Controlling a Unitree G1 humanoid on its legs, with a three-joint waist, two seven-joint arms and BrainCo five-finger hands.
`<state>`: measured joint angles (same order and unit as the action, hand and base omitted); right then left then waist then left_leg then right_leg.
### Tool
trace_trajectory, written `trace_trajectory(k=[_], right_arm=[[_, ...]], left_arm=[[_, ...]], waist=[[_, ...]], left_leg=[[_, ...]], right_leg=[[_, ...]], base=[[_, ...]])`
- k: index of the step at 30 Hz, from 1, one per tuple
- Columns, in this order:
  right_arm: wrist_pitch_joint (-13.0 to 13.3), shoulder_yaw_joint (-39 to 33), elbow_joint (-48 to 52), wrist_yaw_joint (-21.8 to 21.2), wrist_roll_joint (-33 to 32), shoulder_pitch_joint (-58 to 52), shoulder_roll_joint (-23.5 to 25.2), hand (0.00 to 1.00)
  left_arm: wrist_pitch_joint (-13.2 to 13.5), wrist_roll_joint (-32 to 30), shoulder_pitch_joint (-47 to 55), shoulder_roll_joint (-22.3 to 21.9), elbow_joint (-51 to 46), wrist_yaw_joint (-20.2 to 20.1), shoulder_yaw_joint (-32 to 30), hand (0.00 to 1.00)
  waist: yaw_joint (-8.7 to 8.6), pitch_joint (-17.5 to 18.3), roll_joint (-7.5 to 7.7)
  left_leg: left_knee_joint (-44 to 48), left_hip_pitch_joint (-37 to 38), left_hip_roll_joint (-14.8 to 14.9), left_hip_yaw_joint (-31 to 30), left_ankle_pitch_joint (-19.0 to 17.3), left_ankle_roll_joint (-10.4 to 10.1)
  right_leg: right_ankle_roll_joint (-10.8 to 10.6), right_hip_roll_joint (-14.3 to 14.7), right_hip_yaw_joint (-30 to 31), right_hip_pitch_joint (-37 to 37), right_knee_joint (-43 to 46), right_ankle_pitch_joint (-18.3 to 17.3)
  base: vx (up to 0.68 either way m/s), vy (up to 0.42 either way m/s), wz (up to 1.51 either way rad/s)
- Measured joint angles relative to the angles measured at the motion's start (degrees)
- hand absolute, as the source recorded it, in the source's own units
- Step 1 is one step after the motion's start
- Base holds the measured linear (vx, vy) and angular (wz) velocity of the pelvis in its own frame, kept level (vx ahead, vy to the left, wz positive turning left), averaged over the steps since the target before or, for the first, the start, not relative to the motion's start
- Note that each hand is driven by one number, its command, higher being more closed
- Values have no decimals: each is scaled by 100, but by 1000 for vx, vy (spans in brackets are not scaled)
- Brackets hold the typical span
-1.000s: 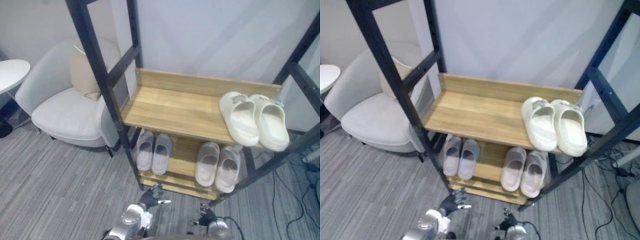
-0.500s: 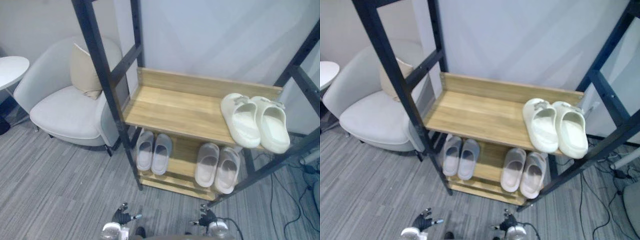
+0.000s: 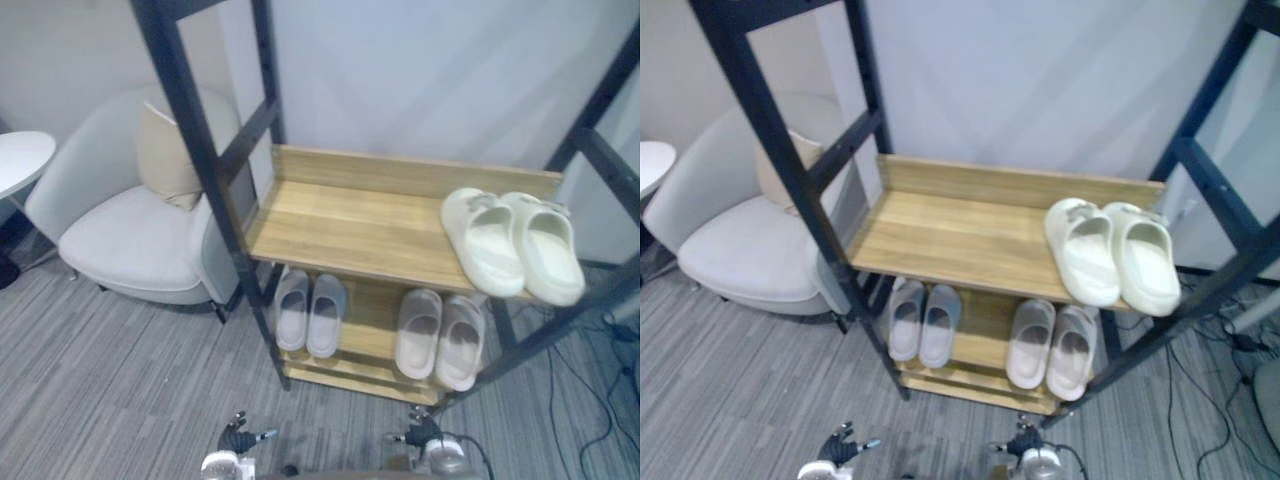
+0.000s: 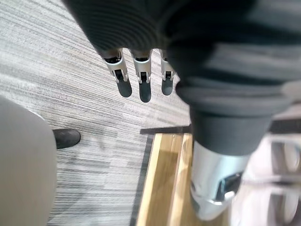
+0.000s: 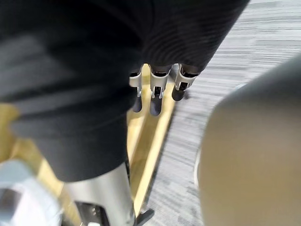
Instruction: Organize the slippers on the shoe rack
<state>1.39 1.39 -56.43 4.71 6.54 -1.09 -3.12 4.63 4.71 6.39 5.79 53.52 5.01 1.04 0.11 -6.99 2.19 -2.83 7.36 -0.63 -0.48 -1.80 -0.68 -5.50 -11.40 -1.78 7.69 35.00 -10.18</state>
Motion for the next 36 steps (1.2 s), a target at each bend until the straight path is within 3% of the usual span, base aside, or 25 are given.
trace_trajectory(k=[3,4,5,6,8,11,12,13,14,15,16,18,19,20,21,22,24,25,27,28,29,30,32,34,36], right_arm=[[7,125,162,-67,-47,-71,29,0],[54,162,167,-85,-92,-40,34,0],[42,156,143,-68,-98,-71,26,0],[39,142,170,-41,-93,-7,-79,0],[12,213,223,-3,-93,90,-173,0],[-18,541,758,0,-102,172,-82,0],[-19,551,774,0,-101,248,-43,0],[-19,541,783,13,-98,331,-7,0],[-20,536,784,53,-97,411,-9,0],[-23,538,777,59,-97,416,-12,0],[-34,539,760,64,-97,404,-17,0],[-27,537,759,86,-100,403,-37,0],[-14,473,755,93,-109,384,-84,0],[-7,421,738,90,-147,338,-82,0],[31,325,566,93,-212,265,-27,0],[9,298,479,98,-221,209,-45,0],[-33,139,248,93,-223,197,23,0],[-32,101,189,95,-224,236,53,0],[-40,108,89,93,-223,358,94,0],[-40,111,77,92,-223,363,91,0],[-36,114,77,92,-222,397,84,0],[-29,120,91,90,-220,408,91,0],[-24,184,96,91,-221,375,92,0],[13,228,149,92,-223,368,74,0],[47,227,165,93,-227,415,60,0]], left_arm=[[2,13,-94,24,-27,1,-6,0],[4,26,-115,52,-65,5,-4,0],[0,37,-189,25,-55,12,-2,0],[13,37,-252,-93,-68,18,6,0],[19,50,-268,-250,-79,53,10,0],[13,126,-364,-240,-79,93,16,0],[20,133,-398,-237,-109,100,19,0],[6,132,-460,-240,-93,106,48,0],[-9,119,-573,-244,-37,105,117,0],[-9,108,-601,-252,-33,106,145,0],[-7,105,-610,-256,-32,110,212,0],[4,97,-616,-254,-49,120,243,0],[1,80,-616,-284,-53,123,280,0],[-2,44,-622,-321,-53,121,279,0],[3,-22,-633,-388,-55,119,285,0],[3,-44,-605,-421,-46,106,289,0],[-1,-85,-619,-412,0,106,327,0],[-1,-90,-617,-353,1,105,330,0],[-3,-109,-602,-303,4,102,330,0],[-3,-124,-583,-306,3,102,348,0],[-3,-126,-568,-308,4,103,369,0],[-6,-128,-569,-253,25,105,437,0],[-7,-138,-534,-182,84,127,463,0],[-6,-139,-523,-185,156,158,446,0],[-10,-139,-590,-223,251,184,444,0]], waist=[[-2,-49,61],[-10,-50,206],[-19,-143,143],[-5,-155,-57],[54,-208,-242],[59,-282,-238],[67,-313,-186],[56,-341,-172],[34,-425,-165],[34,-444,-171],[37,-451,-180],[64,-465,-195],[27,-467,-261],[-4,-455,-240],[-39,-443,-195],[-1,-406,-373],[-18,-437,-215],[-14,-436,-213],[2,-439,-208],[-11,-444,-192],[-3,-447,-197],[-16,-447,-198],[-48,-458,-215],[-115,-472,-255],[-147,-483,-267]], left_leg=[[207,-441,-46,-662,78,-149],[343,-641,-202,-948,63,-217],[447,-771,-243,-1207,44,-276],[554,-1024,-158,-1476,72,-320],[499,-1225,-3,-1767,151,-458],[542,-1597,93,-1762,424,-566],[513,-1711,108,-1418,521,-459],[610,-1776,185,-608,422,-167],[940,-1888,429,796,228,12],[1137,-1923,608,1486,139,33],[1324,-1932,745,2026,99,36],[1764,-2054,712,2617,-210,359],[2014,-2112,732,2859,-653,535],[2045,-2068,735,3121,-825,545],[2465,-1975,927,3695,-1037,772],[2553,-1937,1035,3755,-1097,373],[2249,-1908,456,3224,-1044,444],[2194,-1911,349,3087,-1029,474],[2149,-1831,194,2794,-1068,537],[1999,-1632,79,2594,-1086,566],[1880,-1461,18,2422,-1089,575],[1751,-1295,-18,2229,-1088,576],[1455,-840,-31,1790,-1079,562],[1211,-531,-27,1358,-1068,545],[1019,-401,-3,975,-1043,504]], right_leg=[[4,441,869,76,-795,-265],[30,415,967,-25,-1343,-215],[19,329,715,-155,-1523,-325],[77,366,372,-210,-1728,-257],[164,507,10,-295,-2003,-119],[285,573,-643,-402,-2245,-39],[308,542,-850,-406,-2274,-25],[349,513,-1098,-433,-2342,-1],[351,457,-1408,-518,-2335,0],[352,422,-1587,-591,-2336,0],[330,386,-1735,-680,-2330,-17],[151,221,-2095,-886,-2247,-206],[107,133,-2298,-986,-2250,-336],[56,59,-2409,-1086,-2388,-367],[61,-70,-2654,-1195,-2567,-356],[-46,-45,-2861,-1329,-2487,-382],[-121,-234,-3066,-1571,-2523,-289],[-244,-292,-3163,-1608,-2433,-165],[-336,-515,-3211,-1519,-1662,-47],[-426,-808,-3159,-1291,-725,148],[-188,-978,-2944,-1028,105,235],[157,-948,-2577,-735,799,24],[199,-410,-1752,-220,1376,-408],[213,38,-1480,284,924,-637],[265,301,-1415,718,199,-651]], base=[[96,-164,135],[84,-244,140],[81,-274,158],[63,-224,131],[44,-149,102],[4,-97,106],[-33,-14,83],[-48,-25,122],[-56,-20,124],[-19,16,118],[6,56,96],[18,131,93],[38,198,93],[40,239,122],[87,219,115],[142,214,151],[224,195,140],[257,184,109],[253,152,90],[280,155,79],[279,135,90],[339,92,97],[284,28,102],[296,-35,102],[343,-97,104]])
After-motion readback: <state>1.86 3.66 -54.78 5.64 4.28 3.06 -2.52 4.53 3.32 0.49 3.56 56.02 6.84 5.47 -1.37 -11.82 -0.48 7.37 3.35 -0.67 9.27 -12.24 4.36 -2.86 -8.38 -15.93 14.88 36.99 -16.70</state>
